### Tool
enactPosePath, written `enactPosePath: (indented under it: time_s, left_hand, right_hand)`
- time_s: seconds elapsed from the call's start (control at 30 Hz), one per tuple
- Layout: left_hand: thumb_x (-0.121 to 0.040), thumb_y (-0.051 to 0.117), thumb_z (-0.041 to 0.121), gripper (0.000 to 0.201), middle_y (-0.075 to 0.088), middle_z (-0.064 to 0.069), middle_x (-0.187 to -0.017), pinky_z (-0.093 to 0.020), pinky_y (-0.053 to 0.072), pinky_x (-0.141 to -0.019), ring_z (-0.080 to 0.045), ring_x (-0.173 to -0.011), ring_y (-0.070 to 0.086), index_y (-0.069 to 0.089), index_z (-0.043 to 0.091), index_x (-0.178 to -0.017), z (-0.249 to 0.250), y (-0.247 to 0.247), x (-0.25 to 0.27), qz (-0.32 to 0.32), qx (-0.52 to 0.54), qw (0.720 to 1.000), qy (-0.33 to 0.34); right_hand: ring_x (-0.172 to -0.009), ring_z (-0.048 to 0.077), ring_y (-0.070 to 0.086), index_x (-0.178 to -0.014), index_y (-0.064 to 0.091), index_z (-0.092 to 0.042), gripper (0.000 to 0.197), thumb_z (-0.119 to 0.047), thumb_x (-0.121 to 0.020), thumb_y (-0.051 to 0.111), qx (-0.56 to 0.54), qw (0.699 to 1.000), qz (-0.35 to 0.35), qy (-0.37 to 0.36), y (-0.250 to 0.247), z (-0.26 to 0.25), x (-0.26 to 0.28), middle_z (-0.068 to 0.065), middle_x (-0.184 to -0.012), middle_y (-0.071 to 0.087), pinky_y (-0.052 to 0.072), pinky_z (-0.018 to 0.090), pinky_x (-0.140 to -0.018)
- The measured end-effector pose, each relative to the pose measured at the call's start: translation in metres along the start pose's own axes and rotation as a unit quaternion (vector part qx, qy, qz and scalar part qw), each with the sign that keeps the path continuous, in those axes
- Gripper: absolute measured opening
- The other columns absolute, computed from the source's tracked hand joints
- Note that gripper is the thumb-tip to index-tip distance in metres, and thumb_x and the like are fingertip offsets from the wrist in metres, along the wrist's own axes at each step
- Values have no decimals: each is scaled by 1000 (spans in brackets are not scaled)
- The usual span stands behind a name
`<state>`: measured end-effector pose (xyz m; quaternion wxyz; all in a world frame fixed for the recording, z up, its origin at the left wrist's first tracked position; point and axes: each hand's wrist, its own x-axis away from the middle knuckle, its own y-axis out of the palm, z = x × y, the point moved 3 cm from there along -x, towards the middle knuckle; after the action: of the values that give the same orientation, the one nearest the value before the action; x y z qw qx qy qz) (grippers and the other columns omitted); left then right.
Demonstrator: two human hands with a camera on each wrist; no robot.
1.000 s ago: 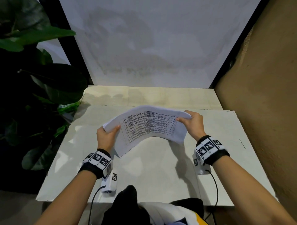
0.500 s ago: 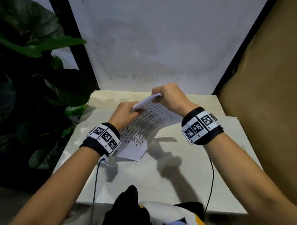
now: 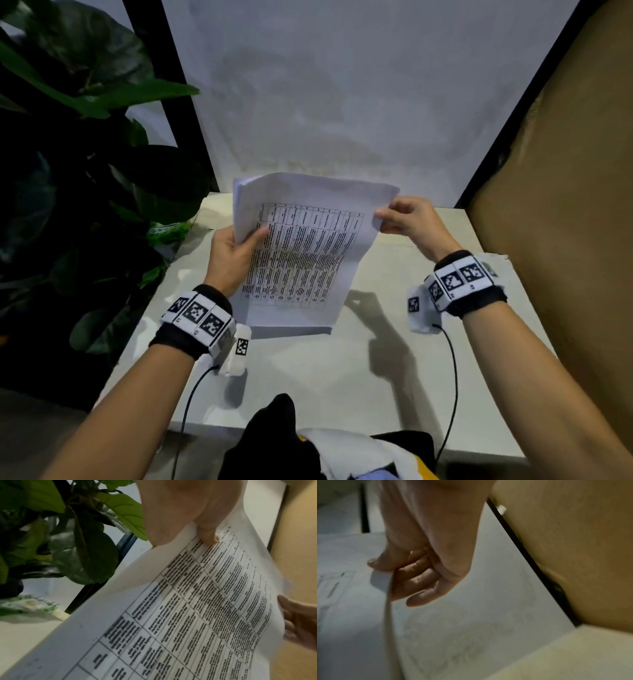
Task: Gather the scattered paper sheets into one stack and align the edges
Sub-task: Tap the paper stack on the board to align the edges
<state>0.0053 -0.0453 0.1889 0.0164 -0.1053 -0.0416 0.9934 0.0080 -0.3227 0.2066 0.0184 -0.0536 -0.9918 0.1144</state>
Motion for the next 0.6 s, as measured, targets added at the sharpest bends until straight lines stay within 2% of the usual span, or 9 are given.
enactPosePath:
  time_s: [0.03,0.1,0.17,0.27,0.3,0.37,0.43,0.5,0.6]
  left_hand:
    - [-86,53,4,16,71,9,-69,-11,52,-59,1,-71,66,60,18,-82,0,1,1,-1,18,1000,1]
    - [-87,51,3,21,71,22,-70,-10,51,-61,6,-71,66,58,23,-85,-2,4,4,7,43,999,-4]
    - [-86,53,4,23,71,25,-71,-10,51,-63,7,-73,65,58,27,-86,-6,5,6,17,53,998,-9]
    - [-84,54,1,23,72,22,-72,-13,53,-63,3,-73,67,60,24,-85,-11,6,11,9,72,997,-24]
    - [-84,55,0,23,72,21,-73,-14,54,-64,2,-73,68,61,23,-85,-14,6,12,10,74,997,-29]
    - [-83,56,0,22,72,21,-72,-16,55,-65,1,-73,68,61,22,-84,-19,8,15,15,78,996,-42]
    - [-83,58,2,20,71,22,-69,-15,55,-63,3,-70,67,61,22,-81,-25,9,18,29,73,995,-59]
    - [-83,59,5,18,72,17,-66,-16,55,-62,3,-67,66,60,22,-78,-33,10,21,40,60,994,-80]
    - [-83,60,9,9,67,1,-81,-36,54,-78,-13,-76,66,61,18,-82,-45,13,26,42,46,991,-115]
  right_hand:
    - [-54,-2,63,-76,61,-12,14,-1,-84,58,-34,999,-8,6,7,5,5,-11,-56,69,53,13,-58]
    - [-65,-1,66,-83,62,-18,16,-3,-85,57,-43,999,-18,2,27,13,14,-10,-71,72,54,16,-67]
    - [-72,-1,64,-85,61,-20,13,-7,-85,58,-36,999,26,-25,42,18,23,-5,-83,68,53,17,-72]
    - [-85,8,62,-104,62,-4,19,-2,-87,54,-63,990,112,-60,55,23,33,7,-96,64,53,26,-83]
    - [-84,3,61,-110,59,1,24,2,-88,51,-63,989,119,-65,59,25,35,7,-99,62,52,24,-84]
    - [-83,-7,58,-118,54,7,31,7,-89,45,-48,989,120,-71,67,27,40,5,-105,59,49,13,-82]
    - [-89,2,57,-124,50,7,34,7,-90,42,-38,991,113,-67,73,31,43,6,-109,58,48,11,-84]
    - [-93,14,56,-122,51,5,31,1,-92,43,-35,993,98,-48,79,40,46,7,-106,59,49,19,-84]
    - [-87,22,53,-105,57,5,21,-8,-91,49,-31,996,81,-6,86,59,47,13,-92,58,48,36,-79]
